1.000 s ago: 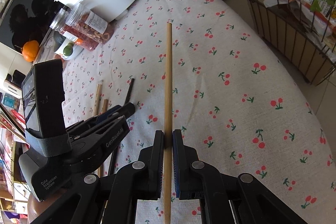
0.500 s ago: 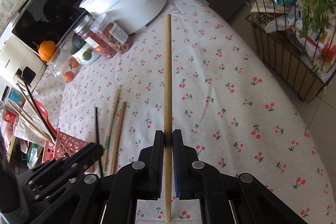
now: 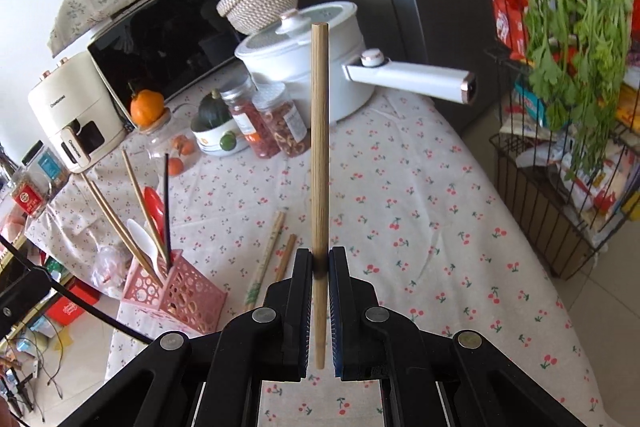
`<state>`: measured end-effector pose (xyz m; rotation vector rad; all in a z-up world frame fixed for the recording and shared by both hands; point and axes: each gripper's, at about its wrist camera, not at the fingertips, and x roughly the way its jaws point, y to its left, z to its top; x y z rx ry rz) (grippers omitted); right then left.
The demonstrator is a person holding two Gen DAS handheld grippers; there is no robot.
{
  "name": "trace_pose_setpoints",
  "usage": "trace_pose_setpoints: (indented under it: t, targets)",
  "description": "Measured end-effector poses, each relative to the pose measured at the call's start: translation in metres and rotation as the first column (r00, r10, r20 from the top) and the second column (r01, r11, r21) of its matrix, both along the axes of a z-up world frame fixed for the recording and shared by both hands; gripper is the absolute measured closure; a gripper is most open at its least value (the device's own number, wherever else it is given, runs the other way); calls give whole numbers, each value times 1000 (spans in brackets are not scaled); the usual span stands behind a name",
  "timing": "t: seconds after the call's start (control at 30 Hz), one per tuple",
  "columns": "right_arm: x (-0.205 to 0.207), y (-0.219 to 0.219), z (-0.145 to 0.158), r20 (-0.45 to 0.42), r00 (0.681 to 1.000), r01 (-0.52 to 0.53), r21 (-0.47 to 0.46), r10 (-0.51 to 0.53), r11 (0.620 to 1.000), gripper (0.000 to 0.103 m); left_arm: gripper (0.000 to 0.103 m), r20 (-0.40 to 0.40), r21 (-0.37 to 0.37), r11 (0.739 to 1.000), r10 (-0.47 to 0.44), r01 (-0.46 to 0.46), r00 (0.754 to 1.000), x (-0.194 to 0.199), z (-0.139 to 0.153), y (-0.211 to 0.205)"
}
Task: Organize utensils
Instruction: 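Lift both held chopsticks upright and carry them over the pink basket, then lower both chopsticks into the basket and open both tools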
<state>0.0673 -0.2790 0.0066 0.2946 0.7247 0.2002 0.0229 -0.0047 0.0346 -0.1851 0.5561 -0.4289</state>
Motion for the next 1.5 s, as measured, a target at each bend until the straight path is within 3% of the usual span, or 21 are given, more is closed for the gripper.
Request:
trace_pose_setpoints:
  t: [0.13, 0.3, 0.5, 0.63, 0.77, 0.97, 1.17, 1.33, 1.37, 1.43, 1.5]
  targets:
    - [-2, 14, 18, 65, 998, -8, -4, 8, 1000, 98, 98, 88, -64, 997, 53, -47, 995, -4, 22, 30]
    - [4, 37, 30, 136, 989, -51, -1, 50, 999, 98, 98, 133, -125, 984, 146, -129, 980, 4, 31, 67]
    - [13, 65, 38, 185, 976, -123, 24, 117, 992, 98, 98, 167, -139, 966, 239, -217, 957, 15, 28, 95]
    - [16, 84, 40, 211, 966, -162, 29, 153, 986, 98, 98, 210, -86, 962, 272, -259, 939, 23, 26, 96]
    - [19, 98, 38, 218, 960, -188, 42, 174, 981, 98, 98, 194, -3, 958, 283, -288, 939, 37, 12, 91]
    - [26, 123, 30, 221, 953, -216, 19, 207, 976, 98, 98, 89, 64, 958, 274, -280, 958, 68, -21, 85]
    - [33, 145, 19, 216, 948, -227, -53, 233, 973, 98, 98, 41, 68, 962, 262, -264, 964, 86, -40, 83]
    - [30, 147, 21, 232, 945, -226, -46, 230, 973, 97, 97, 24, 50, 964, 261, -262, 965, 84, -38, 85]
    - [29, 147, 22, 241, 943, -225, -46, 229, 973, 98, 95, 22, 46, 964, 261, -262, 965, 82, -36, 86]
    - [28, 147, 24, 252, 939, -231, -47, 235, 972, 97, 81, 7, 46, 964, 262, -262, 965, 79, -34, 88]
    - [29, 150, 23, 242, 939, -239, -52, 244, 970, 97, 52, -13, 59, 957, 287, -285, 958, 75, -35, 91]
